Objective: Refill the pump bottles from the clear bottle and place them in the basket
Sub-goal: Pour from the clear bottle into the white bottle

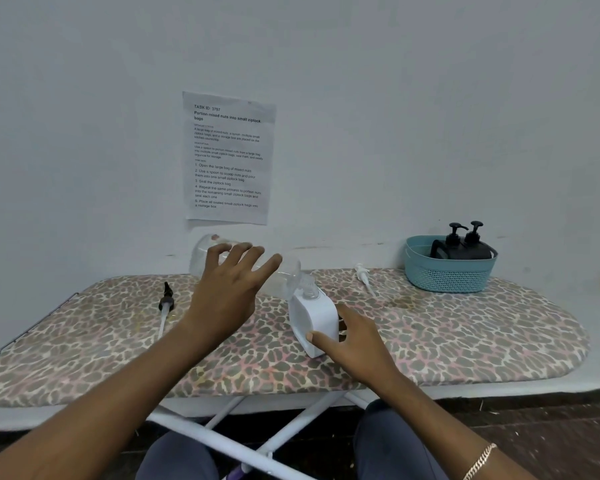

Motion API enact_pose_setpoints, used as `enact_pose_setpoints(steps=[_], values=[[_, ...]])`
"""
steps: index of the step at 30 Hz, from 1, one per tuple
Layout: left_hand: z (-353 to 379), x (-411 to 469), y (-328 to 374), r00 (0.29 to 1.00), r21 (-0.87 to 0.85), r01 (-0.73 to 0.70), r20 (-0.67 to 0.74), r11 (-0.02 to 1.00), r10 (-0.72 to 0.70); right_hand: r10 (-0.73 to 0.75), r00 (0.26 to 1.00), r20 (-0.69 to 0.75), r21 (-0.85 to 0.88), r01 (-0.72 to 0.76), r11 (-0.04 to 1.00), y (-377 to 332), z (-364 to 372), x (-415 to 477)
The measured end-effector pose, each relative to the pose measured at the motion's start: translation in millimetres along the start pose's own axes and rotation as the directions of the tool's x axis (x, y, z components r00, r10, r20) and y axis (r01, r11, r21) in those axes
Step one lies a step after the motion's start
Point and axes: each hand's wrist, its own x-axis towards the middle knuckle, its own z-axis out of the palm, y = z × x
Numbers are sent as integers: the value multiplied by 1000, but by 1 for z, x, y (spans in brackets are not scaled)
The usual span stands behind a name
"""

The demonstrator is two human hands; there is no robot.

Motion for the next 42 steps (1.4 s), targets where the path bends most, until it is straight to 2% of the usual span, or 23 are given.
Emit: enact_pose_setpoints(steps=[6, 11, 16, 22, 26, 30, 42], values=[[10, -19, 1, 989, -120, 136, 68, 983, -129, 2, 1000, -1, -7, -2, 1000, 0, 0, 0], [18, -31, 0, 954, -265, 300, 66, 916, -294, 9, 1000, -12, -6, -9, 1000, 0, 1, 0], [28, -36, -8, 840, -538, 522, 189, 662, -509, 1, 1000, -9, -1, -1, 1000, -1, 0, -1], [39, -43, -11, 731, -676, 614, 290, 409, -618, 2, 1000, -14, -3, -2, 1000, -2, 0, -1], [43, -43, -10, 684, -713, 632, 329, 303, -651, 8, 1000, -12, -4, -8, 1000, -2, 0, -1], [48, -45, -5, 671, -731, 627, 330, 271, -664, 8, 1000, -9, -2, -8, 1000, -2, 0, -2], [55, -45, 4, 665, -731, 630, 334, 263, -668, 17, 1000, -2, 0, -17, 1000, -5, -2, -4]])
